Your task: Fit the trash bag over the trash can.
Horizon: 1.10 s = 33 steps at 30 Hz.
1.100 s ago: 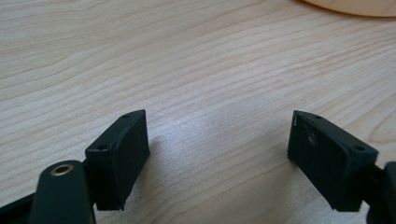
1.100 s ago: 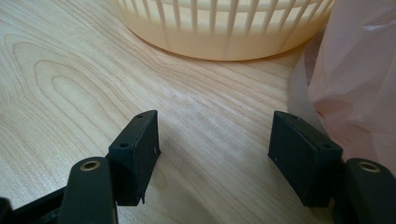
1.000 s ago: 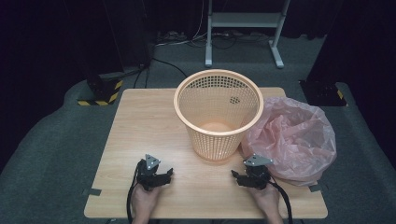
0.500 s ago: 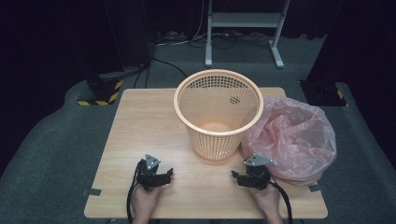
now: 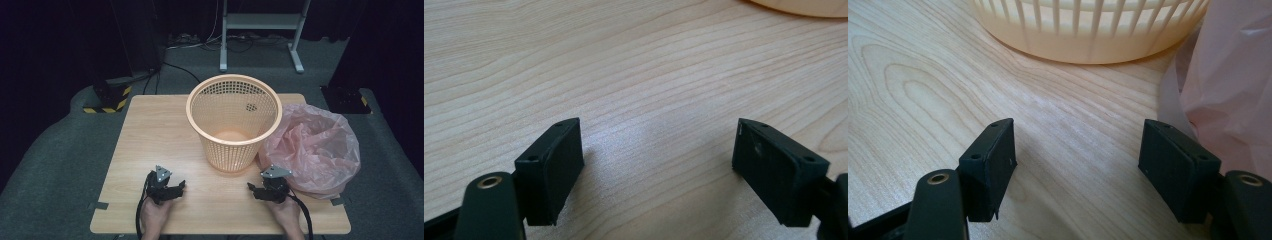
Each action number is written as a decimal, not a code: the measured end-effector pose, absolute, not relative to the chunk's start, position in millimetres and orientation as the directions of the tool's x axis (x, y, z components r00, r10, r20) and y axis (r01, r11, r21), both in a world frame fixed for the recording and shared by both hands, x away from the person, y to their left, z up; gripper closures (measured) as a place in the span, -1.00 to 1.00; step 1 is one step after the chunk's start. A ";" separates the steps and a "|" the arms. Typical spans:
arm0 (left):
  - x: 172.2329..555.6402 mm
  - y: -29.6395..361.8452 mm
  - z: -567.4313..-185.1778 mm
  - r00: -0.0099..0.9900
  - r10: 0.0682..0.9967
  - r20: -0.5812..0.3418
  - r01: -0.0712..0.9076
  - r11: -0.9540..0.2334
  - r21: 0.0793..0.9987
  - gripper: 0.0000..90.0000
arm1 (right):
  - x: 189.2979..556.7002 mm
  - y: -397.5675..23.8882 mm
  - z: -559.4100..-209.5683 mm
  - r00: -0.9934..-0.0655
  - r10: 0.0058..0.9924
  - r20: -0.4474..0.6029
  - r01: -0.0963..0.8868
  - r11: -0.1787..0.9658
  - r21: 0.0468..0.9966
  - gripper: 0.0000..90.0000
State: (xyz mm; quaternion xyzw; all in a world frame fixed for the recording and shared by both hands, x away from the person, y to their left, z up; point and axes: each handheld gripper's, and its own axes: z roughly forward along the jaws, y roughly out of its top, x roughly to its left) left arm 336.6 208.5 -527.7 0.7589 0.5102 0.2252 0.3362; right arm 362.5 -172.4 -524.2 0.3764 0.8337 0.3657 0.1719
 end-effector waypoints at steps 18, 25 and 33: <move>336.9 208.5 -527.8 0.376 0.927 -0.005 0.624 -0.248 0.741 -0.55 | 360.9 -170.0 -524.3 -0.665 0.746 -0.007 0.500 0.453 0.738 -0.34; 337.0 208.8 -527.8 0.377 0.926 -0.008 0.624 -0.247 0.741 -0.55 | 360.4 -166.5 -521.4 -0.668 0.743 -0.027 0.493 0.470 0.732 -0.24; 337.2 208.9 -527.8 0.378 0.926 -0.009 0.624 -0.247 0.742 -0.55 | 355.1 -162.5 -510.8 -0.685 0.728 -0.034 0.460 0.468 0.754 -0.18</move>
